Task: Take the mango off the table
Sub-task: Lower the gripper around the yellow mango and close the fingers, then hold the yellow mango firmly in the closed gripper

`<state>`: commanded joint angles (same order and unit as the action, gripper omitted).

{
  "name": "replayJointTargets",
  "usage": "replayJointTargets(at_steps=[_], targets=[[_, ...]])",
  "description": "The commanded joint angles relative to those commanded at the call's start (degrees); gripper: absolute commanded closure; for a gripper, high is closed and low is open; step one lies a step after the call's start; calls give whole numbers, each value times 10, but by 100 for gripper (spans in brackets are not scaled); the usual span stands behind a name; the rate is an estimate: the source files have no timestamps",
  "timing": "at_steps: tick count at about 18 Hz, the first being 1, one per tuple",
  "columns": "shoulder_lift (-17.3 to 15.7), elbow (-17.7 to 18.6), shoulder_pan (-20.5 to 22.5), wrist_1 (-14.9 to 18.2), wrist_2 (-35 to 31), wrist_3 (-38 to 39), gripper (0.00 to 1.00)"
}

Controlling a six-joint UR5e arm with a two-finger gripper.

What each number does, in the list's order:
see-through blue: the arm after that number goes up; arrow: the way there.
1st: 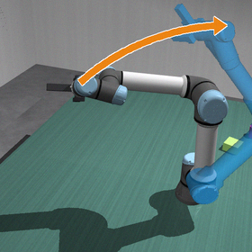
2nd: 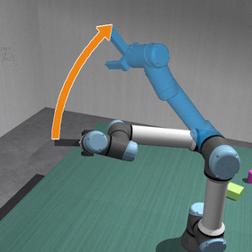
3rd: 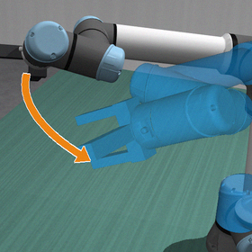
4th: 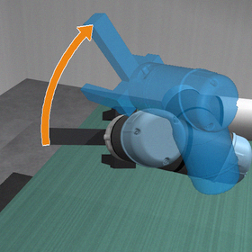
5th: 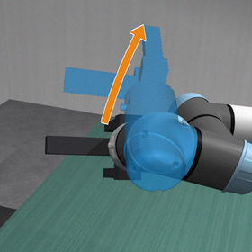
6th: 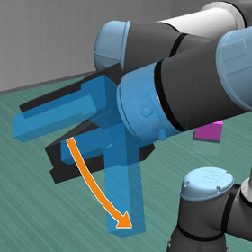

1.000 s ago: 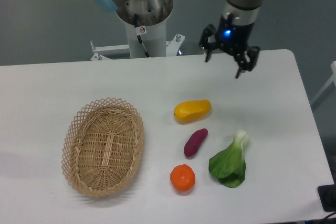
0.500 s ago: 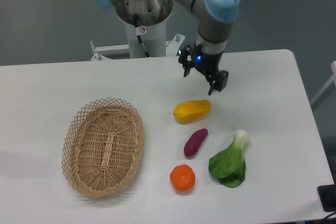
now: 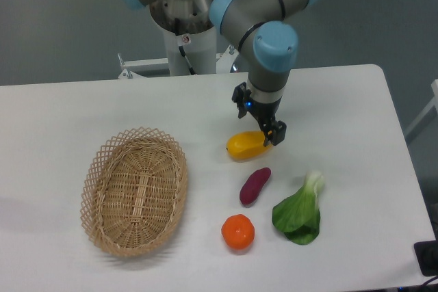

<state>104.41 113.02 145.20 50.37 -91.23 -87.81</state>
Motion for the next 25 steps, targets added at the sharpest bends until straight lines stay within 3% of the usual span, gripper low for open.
replayJointTargets(at_steps=[3,25], targets=[[5,12,-3,-20,-2,7,0],[25,28,-12,-25,-14,31,0]])
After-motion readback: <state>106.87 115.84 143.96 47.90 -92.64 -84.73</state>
